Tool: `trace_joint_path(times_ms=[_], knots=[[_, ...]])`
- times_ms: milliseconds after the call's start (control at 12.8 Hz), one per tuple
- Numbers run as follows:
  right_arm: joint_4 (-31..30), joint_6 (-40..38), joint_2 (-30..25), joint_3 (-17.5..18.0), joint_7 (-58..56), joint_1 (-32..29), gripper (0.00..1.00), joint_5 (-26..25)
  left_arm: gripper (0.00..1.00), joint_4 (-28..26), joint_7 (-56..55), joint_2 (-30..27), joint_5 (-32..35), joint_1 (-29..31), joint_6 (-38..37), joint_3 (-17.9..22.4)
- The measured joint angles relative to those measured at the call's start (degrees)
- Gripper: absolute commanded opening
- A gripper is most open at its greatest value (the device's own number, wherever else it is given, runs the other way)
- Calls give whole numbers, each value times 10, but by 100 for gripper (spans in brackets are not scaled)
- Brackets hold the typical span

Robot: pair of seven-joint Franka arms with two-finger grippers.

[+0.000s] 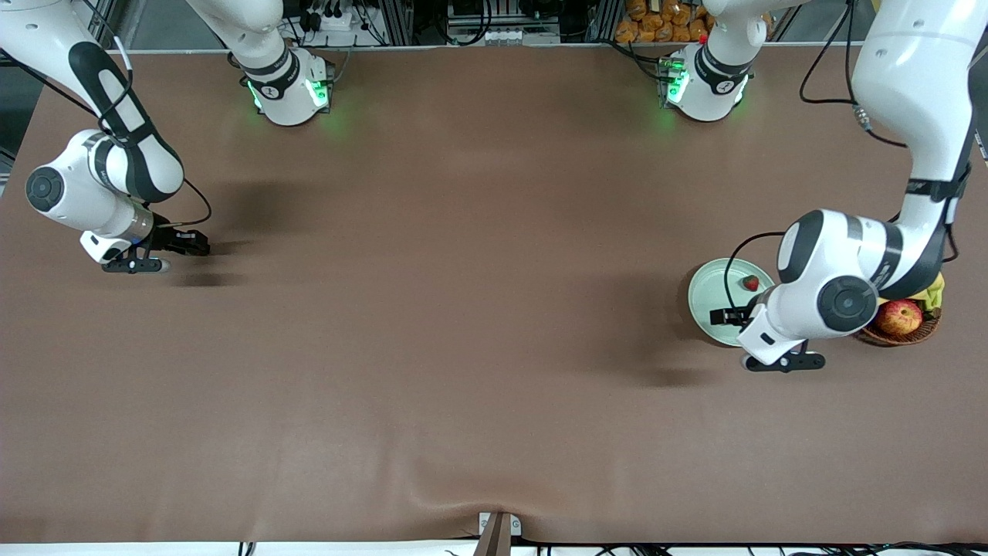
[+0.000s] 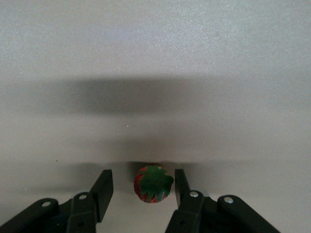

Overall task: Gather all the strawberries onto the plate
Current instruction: 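Carry the third strawberry to mid-table with the right gripper and release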

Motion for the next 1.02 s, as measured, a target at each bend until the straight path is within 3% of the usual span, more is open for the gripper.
trace_joint_path(times_ms=[312, 625, 781, 1015], knots=[[1, 0, 1, 0, 0, 0, 2, -2, 100, 59, -10, -23, -46, -7, -12, -44], [19, -3, 1, 6, 0, 4, 0, -4, 100, 89, -64, -13, -95, -36, -13, -46], [74, -56, 1, 8, 13, 32, 0, -3, 100, 95, -140, -4, -95, -74, -13, -46], [208, -194, 10, 12, 119, 120, 0, -1, 100, 113, -220, 12, -95, -122, -11, -42]])
